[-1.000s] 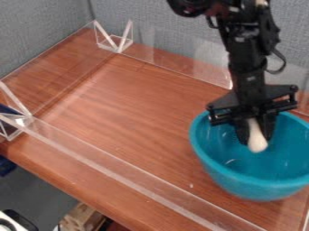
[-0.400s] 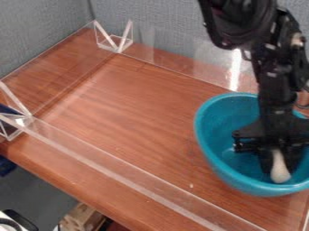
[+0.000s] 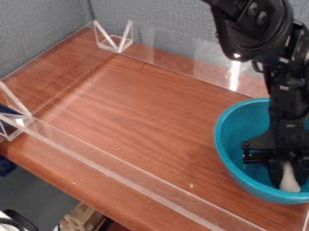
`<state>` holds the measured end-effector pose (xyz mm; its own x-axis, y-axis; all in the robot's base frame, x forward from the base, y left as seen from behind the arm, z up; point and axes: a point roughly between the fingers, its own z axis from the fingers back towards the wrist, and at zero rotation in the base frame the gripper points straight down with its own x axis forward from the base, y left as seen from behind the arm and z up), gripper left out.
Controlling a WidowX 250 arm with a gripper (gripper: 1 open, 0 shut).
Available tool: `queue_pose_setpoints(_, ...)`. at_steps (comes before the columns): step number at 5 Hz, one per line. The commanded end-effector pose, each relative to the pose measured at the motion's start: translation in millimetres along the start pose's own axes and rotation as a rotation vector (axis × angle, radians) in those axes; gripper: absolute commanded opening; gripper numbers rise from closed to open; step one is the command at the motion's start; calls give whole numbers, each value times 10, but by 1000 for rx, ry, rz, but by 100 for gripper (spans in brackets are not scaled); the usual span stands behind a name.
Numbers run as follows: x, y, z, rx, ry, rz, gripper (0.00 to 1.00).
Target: Put the mushroom in the blue bowl
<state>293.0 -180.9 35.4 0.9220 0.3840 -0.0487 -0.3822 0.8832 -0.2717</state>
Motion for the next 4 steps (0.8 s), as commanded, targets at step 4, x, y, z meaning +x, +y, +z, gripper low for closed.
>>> queue_pose_setpoints(4, -23, -98, 192, -34, -41, -28, 100)
